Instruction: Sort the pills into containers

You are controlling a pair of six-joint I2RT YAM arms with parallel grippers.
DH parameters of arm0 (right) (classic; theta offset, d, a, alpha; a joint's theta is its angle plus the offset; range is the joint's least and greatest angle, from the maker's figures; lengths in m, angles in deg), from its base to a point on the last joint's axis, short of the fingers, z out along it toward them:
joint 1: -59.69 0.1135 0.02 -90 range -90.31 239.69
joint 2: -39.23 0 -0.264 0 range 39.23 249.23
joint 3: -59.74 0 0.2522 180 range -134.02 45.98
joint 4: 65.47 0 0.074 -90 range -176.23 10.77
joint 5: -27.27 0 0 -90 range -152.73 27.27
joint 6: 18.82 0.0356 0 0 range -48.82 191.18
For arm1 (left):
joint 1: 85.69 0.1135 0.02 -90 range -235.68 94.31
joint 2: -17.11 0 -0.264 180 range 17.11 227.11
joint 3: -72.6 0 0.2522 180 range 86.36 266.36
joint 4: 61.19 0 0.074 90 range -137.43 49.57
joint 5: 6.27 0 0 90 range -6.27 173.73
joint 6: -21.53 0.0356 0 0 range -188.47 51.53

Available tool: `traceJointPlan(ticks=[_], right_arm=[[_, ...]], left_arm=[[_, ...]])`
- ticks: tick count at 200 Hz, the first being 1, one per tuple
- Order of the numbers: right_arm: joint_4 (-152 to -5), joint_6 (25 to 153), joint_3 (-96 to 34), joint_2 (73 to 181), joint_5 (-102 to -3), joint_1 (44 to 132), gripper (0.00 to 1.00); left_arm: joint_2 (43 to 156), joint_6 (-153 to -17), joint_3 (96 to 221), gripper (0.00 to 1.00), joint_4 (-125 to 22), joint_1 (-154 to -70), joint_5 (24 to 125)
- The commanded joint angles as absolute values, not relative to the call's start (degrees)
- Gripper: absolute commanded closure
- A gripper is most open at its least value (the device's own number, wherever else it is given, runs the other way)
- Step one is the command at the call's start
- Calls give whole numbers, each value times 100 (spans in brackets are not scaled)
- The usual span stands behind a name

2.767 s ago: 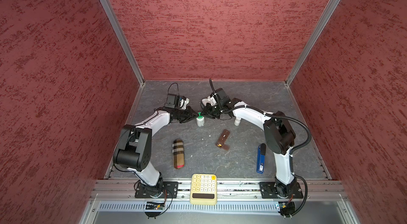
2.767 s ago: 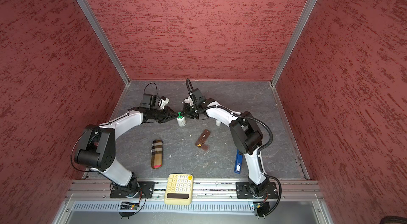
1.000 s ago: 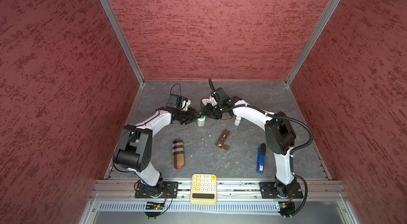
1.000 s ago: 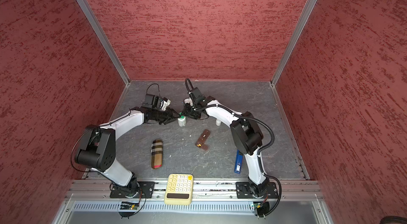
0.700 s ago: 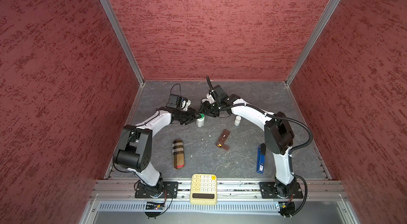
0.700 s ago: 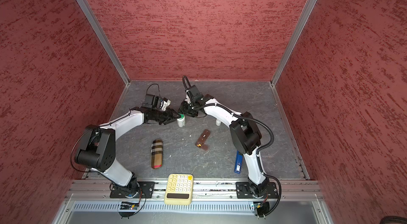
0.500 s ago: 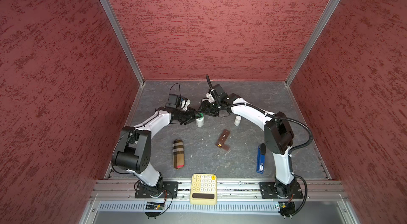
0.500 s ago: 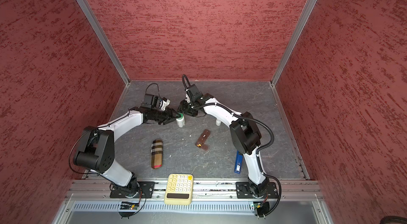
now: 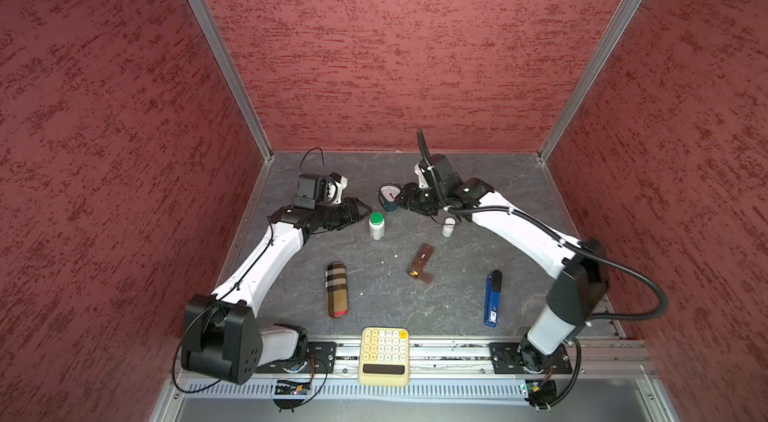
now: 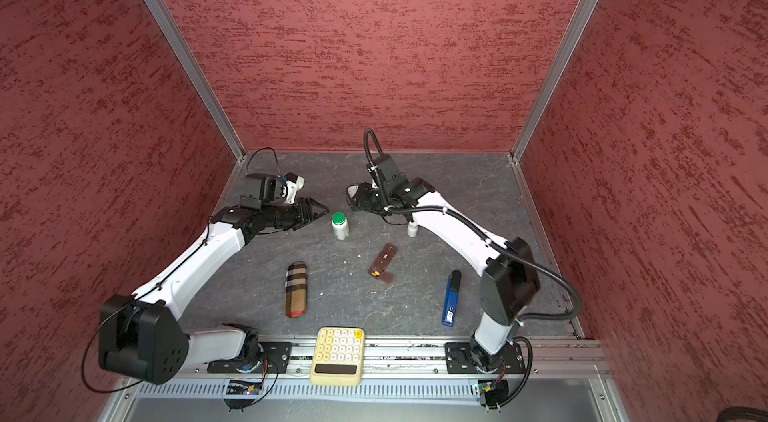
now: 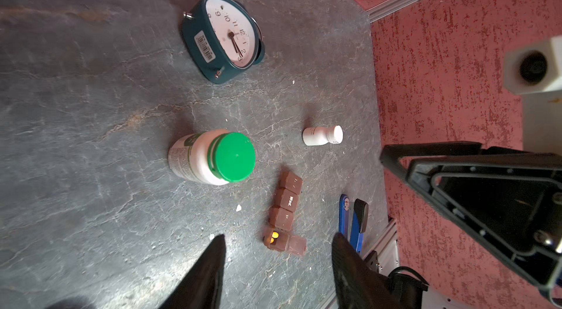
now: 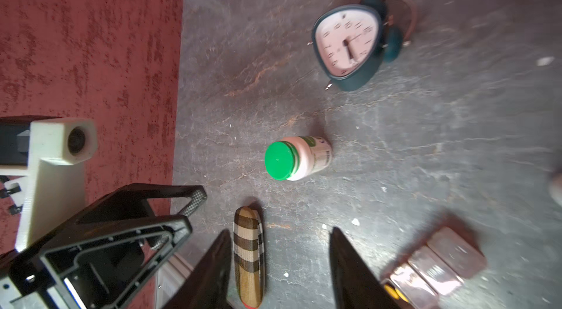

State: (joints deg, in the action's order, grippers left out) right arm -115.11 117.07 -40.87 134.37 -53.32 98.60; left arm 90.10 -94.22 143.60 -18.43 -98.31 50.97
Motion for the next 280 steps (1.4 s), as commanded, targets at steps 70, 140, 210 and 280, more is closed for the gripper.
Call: traceJointPlan(ticks=[70,140,210,280], right_arm=[[-11633,13619,109,10540,-6273,10540,83],[-10802,13899,942,11050,-6135,10697,86],[-9918,13711,688,12087,-5617,10693,89],[-9690,13533,248,12034,-5346,10697,85]], left_arm=[[8681,-10384,13067,55,-2526,-12231,6298],[9323,-10565,13084,57,-2880,-12655,6465],[9393,-10422,12973,58,-3016,-12153,6124],[9438,-10389,12865,58,-3187,-11943,5905]])
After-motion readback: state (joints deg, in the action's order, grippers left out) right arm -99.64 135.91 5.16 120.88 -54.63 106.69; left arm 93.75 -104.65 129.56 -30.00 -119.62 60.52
